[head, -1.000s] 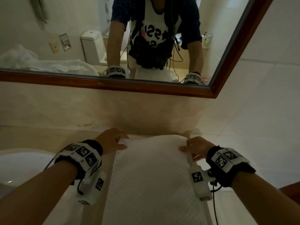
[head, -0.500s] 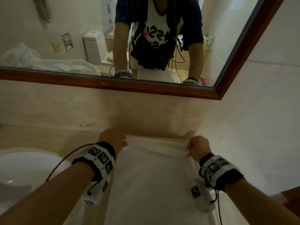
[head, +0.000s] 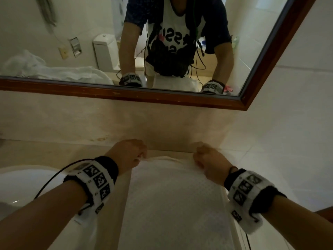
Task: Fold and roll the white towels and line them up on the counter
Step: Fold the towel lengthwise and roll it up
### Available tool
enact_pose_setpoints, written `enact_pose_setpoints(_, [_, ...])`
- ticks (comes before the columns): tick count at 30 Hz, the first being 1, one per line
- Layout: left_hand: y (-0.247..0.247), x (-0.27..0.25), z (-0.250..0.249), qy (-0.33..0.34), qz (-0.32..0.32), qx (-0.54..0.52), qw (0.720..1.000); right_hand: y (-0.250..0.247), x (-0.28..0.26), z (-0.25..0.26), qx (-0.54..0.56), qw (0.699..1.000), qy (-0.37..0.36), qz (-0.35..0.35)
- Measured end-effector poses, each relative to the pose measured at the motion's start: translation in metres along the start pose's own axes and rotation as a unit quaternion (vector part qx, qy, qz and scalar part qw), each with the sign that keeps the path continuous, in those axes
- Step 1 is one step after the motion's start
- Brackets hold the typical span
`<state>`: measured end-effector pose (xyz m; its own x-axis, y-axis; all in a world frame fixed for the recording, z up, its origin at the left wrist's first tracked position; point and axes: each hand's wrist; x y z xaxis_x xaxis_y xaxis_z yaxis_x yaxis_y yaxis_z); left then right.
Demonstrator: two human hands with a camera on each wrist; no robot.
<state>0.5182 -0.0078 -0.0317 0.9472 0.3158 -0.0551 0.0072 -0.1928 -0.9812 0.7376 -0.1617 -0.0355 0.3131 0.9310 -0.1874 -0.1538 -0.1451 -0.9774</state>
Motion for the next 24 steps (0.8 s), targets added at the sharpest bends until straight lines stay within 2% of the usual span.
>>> enact_pose_setpoints(1, [0.005,-0.003,-0.002,0.031,0.042,0.02,0.998,0.005,-0.009,0.003,-0.063,0.998,-0.023,0.01])
enact_pose_setpoints(2, [0.011,-0.007,-0.005,0.056,0.091,0.025,0.994,0.016,-0.016,0.002,-0.125,0.991,-0.05,-0.014])
enact_pose_setpoints(4, [0.022,-0.014,-0.01,0.075,0.151,-0.003,0.986,0.019,-0.025,0.004,-0.12,0.987,-0.042,0.095])
enact_pose_setpoints(5, [0.024,-0.015,-0.011,0.057,0.147,-0.043,0.987,0.017,-0.024,-0.001,-0.121,0.981,-0.042,0.142])
enact_pose_setpoints(8, [0.024,-0.006,-0.005,-0.028,0.044,-0.2,0.978,0.0,-0.01,-0.009,-0.037,0.988,-0.01,0.152])
enact_pose_setpoints(9, [0.025,-0.004,-0.003,-0.053,0.024,-0.227,0.972,0.0,-0.003,-0.012,-0.004,0.989,0.013,0.148])
enact_pose_setpoints(10, [0.025,-0.002,-0.003,-0.074,0.035,-0.233,0.969,-0.002,0.002,-0.012,0.01,0.988,0.037,0.15])
enact_pose_setpoints(12, [0.026,-0.002,-0.006,-0.087,0.106,-0.185,0.973,0.003,0.004,-0.007,-0.003,0.985,0.05,0.163])
enact_pose_setpoints(14, [0.029,-0.001,-0.009,-0.086,0.12,-0.12,0.982,0.009,-0.003,-0.001,-0.017,0.991,0.028,0.126])
enact_pose_setpoints(16, [0.02,-0.002,-0.016,-0.038,0.068,-0.037,0.996,0.008,-0.008,0.003,-0.016,0.995,0.029,0.094])
enact_pose_setpoints(18, [0.015,-0.002,-0.019,0.027,-0.01,0.052,0.998,0.003,-0.011,0.007,-0.06,0.997,-0.003,0.041])
enact_pose_setpoints(20, [0.008,-0.003,-0.029,0.067,-0.023,0.112,0.991,0.002,-0.013,0.012,-0.118,0.993,-0.024,-0.017])
enact_pose_setpoints(21, [0.013,-0.002,-0.033,0.07,0.014,0.13,0.989,0.004,-0.014,0.015,-0.147,0.988,-0.037,-0.021])
enact_pose_setpoints(23, [0.034,-0.003,-0.034,0.052,0.105,0.082,0.99,0.014,-0.02,0.02,-0.15,0.986,-0.04,0.055])
enact_pose_setpoints(24, [0.037,-0.006,-0.035,0.044,0.15,0.034,0.987,0.016,-0.024,0.02,-0.151,0.981,-0.026,0.115])
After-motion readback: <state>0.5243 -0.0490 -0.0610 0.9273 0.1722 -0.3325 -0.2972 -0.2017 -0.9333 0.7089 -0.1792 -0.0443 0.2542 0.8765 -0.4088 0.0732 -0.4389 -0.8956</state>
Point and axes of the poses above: each hand's wrist, its own x-axis towards the middle knuckle, its own y-axis out of the palm, z = x × y, and after that the axes turned 12 degrees about y, right-handed
